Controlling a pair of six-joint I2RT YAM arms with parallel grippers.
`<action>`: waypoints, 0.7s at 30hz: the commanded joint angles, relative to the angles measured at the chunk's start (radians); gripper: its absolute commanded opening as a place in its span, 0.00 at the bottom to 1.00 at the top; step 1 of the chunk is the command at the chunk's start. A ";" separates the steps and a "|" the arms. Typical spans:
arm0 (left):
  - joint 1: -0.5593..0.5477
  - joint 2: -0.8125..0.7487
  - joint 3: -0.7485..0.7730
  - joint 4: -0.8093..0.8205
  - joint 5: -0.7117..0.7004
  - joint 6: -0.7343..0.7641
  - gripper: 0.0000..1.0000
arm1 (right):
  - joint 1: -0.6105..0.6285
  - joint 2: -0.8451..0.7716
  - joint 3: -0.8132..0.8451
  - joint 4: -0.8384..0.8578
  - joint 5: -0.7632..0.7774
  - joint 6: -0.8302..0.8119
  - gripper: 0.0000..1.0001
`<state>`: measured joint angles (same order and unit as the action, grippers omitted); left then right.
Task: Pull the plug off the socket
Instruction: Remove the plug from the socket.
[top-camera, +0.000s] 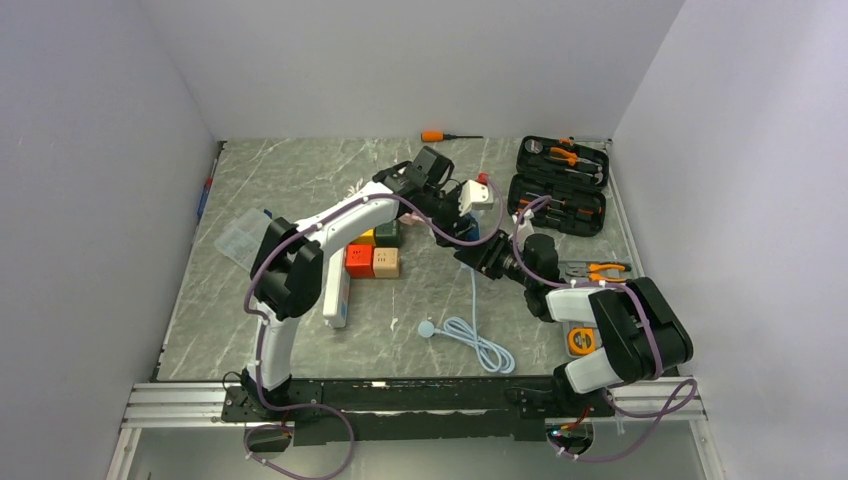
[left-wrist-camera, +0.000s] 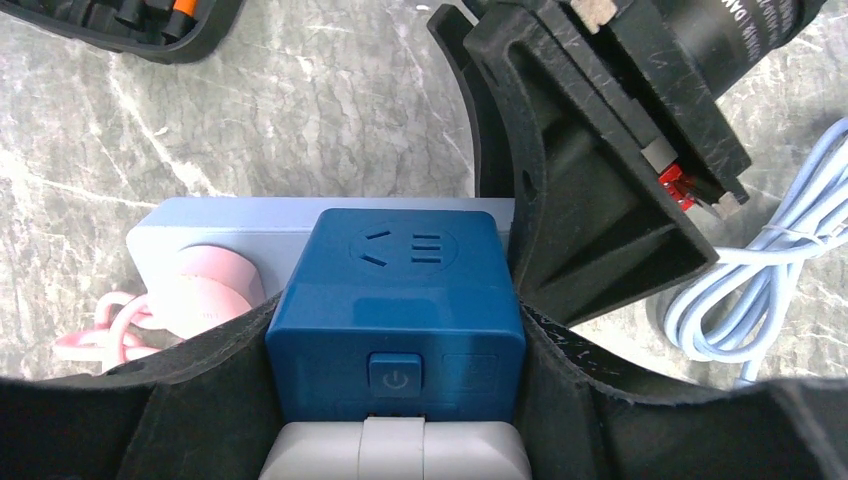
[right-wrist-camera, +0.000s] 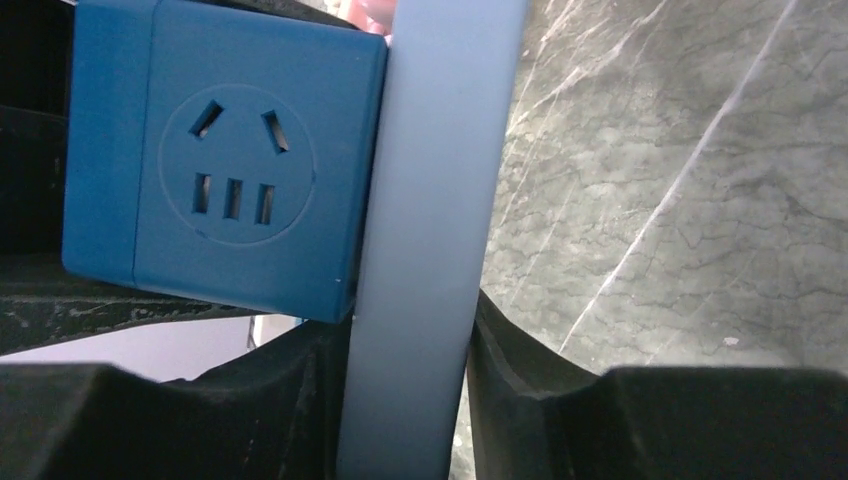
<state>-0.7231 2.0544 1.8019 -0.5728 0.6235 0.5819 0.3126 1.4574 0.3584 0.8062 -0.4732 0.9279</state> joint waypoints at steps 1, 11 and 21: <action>-0.002 -0.138 -0.007 0.036 0.064 -0.013 0.32 | 0.009 -0.025 0.037 0.031 0.047 -0.038 0.34; -0.007 -0.181 -0.037 -0.050 0.041 0.057 0.81 | 0.098 -0.192 0.092 -0.220 0.258 -0.219 0.03; -0.045 -0.193 -0.052 -0.141 -0.016 0.132 0.92 | 0.234 -0.266 0.168 -0.410 0.533 -0.271 0.00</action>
<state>-0.7464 1.9003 1.7523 -0.6579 0.6224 0.6640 0.5098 1.2663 0.4290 0.3344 -0.0643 0.6983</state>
